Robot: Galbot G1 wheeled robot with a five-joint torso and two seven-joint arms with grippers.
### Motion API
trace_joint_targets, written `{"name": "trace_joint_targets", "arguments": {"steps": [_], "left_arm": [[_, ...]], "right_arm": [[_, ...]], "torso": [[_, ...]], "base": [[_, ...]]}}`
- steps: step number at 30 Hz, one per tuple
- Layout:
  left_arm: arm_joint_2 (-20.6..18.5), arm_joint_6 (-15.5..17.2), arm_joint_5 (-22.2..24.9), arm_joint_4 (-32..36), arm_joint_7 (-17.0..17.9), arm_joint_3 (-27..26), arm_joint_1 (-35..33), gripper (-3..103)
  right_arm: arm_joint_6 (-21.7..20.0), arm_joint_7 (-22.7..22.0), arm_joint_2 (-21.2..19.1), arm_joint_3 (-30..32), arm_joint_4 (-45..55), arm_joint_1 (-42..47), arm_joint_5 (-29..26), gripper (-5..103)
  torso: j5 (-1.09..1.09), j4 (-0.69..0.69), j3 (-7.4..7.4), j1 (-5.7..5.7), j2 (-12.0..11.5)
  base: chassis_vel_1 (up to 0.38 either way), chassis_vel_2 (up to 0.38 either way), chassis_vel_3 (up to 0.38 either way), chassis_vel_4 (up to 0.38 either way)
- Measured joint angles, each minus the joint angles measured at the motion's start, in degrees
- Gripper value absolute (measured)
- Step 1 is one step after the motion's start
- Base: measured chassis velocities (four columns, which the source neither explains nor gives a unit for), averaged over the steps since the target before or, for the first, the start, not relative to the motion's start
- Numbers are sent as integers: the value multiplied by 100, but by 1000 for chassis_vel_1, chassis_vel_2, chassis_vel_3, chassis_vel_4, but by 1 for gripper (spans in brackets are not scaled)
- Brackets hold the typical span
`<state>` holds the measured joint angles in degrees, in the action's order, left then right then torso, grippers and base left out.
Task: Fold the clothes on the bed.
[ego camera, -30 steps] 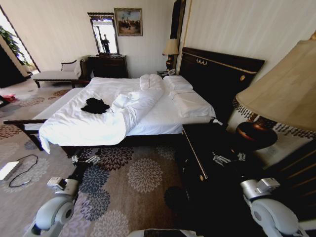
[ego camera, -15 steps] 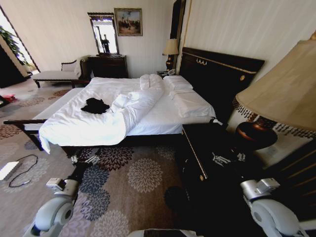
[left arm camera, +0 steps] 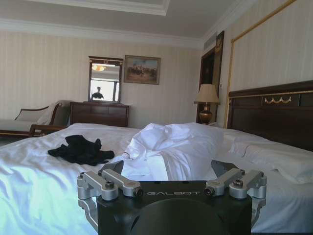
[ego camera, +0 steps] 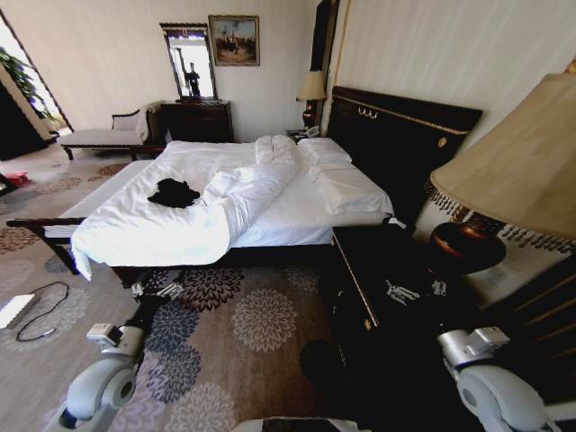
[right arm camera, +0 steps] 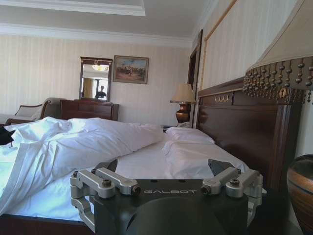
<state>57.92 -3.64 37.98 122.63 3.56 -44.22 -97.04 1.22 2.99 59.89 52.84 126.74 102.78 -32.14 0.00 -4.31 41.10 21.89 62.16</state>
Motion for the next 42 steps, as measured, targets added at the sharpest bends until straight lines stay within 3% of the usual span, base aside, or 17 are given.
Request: {"name": "trace_joint_targets", "arguments": {"steps": [42], "left_arm": [[87,-9,-45,-78,17,71,6,101]], "right_arm": [[82,60,142,-150,-78,54,163,100]], "torso": [[0,0,0,0,-1]], "base": [[-65,62,68,-62]]}}
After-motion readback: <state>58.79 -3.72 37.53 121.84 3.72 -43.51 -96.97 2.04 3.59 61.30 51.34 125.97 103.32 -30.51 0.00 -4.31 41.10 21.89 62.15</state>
